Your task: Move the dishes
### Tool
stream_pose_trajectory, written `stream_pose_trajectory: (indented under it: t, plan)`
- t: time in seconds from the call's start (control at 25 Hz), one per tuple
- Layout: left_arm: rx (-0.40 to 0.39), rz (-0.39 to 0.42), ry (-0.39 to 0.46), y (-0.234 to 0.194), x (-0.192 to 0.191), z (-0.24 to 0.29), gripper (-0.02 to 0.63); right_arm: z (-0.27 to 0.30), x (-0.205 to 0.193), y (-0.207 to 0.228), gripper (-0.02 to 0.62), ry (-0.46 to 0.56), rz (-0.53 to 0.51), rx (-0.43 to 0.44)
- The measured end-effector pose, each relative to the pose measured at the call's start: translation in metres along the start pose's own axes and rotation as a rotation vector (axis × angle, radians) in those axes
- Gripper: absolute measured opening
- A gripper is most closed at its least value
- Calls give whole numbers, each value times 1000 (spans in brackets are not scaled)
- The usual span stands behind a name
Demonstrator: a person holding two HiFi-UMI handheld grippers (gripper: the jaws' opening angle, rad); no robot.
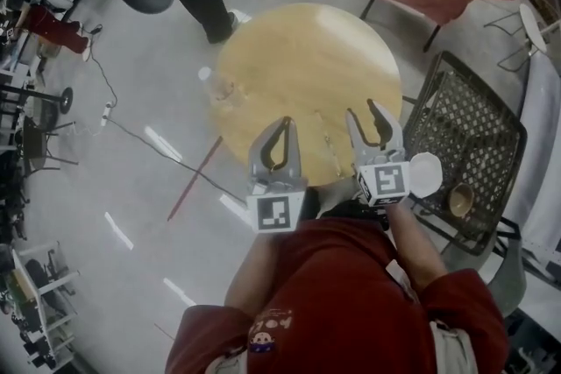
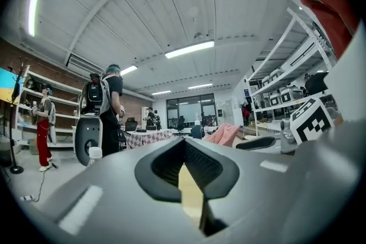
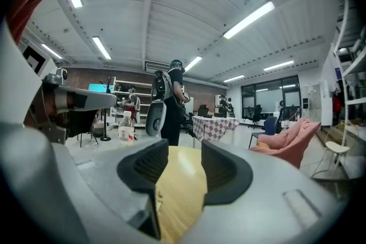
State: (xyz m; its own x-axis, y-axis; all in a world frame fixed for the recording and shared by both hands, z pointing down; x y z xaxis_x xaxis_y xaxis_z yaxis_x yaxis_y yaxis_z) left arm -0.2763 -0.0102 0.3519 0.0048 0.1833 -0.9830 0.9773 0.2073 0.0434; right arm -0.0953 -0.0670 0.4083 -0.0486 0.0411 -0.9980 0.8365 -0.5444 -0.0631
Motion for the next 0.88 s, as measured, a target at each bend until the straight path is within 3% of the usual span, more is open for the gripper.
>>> stream_pose_trajectory:
  t: [0.12,0.4,0.88]
  plan:
    - [3,1,0,-5,-2,0,6,5,-10,-10,167,-37,0,25]
    - [6,-16,-5,-10,-9,-2,8,15,-49,-33,167,-235,19,125]
    - [27,-50,-33,-26,-24,-9,7,17,-123,-62,167,-655,48,221]
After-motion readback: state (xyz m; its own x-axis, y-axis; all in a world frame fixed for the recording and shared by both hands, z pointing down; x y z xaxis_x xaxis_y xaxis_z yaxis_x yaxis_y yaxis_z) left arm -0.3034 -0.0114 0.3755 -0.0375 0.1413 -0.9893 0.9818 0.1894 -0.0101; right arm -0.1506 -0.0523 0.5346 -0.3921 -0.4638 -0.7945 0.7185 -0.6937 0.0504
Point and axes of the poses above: the fingertips, and each gripper's own axes: z forward along the fingers, y to its right, x out of its top, the point moved 6 cm from there along -z, backward along the fingers, and after that the axes turned 8 degrees about y, right-handed, at the moved point
